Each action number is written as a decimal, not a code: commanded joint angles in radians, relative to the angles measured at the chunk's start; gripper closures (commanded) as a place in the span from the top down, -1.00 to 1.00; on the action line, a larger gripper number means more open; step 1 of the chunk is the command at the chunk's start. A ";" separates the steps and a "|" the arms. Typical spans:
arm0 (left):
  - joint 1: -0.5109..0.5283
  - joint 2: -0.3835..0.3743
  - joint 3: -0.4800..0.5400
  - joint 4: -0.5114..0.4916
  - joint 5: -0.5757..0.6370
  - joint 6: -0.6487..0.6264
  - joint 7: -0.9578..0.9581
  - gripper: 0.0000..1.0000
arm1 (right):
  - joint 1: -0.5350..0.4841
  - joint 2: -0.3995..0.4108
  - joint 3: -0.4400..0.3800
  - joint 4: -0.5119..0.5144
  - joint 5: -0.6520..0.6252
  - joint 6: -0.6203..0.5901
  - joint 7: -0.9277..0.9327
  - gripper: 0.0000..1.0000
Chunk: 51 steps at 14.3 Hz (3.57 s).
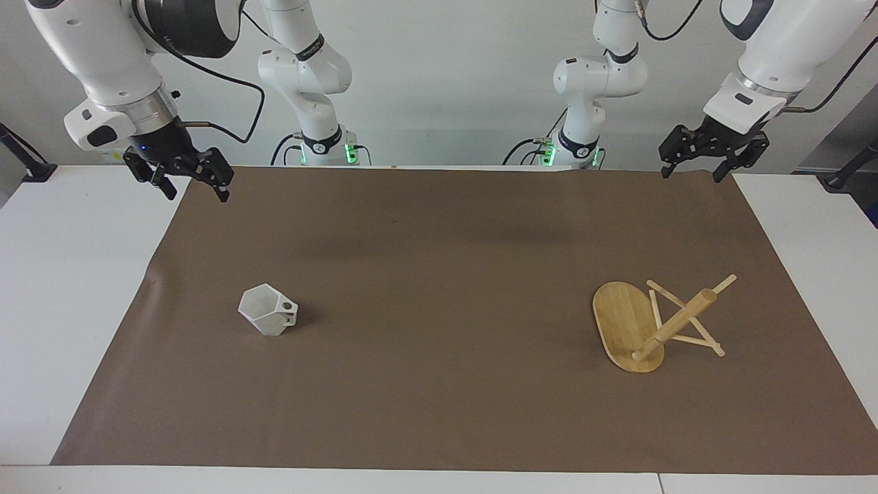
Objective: Hang cup on rack
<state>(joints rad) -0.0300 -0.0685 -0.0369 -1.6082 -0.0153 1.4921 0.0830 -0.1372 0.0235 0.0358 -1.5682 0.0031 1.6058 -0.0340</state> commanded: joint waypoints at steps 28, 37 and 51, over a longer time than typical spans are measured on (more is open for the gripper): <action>0.012 -0.007 -0.004 0.005 -0.002 -0.021 0.009 1.00 | 0.001 -0.039 0.009 -0.209 -0.048 0.271 -0.007 1.00; 0.012 -0.007 -0.004 0.005 -0.002 -0.021 0.009 1.00 | -0.002 0.081 0.009 -0.314 -0.048 0.497 -0.009 1.00; 0.012 -0.007 -0.004 0.005 -0.002 -0.021 0.009 1.00 | 0.008 0.206 0.010 -0.383 -0.046 0.752 -0.003 1.00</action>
<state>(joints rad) -0.0300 -0.0685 -0.0365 -1.6082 -0.0153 1.4907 0.0830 -0.1244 0.2182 0.0421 -1.9356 -0.0244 2.3160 -0.0340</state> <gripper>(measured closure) 0.000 0.000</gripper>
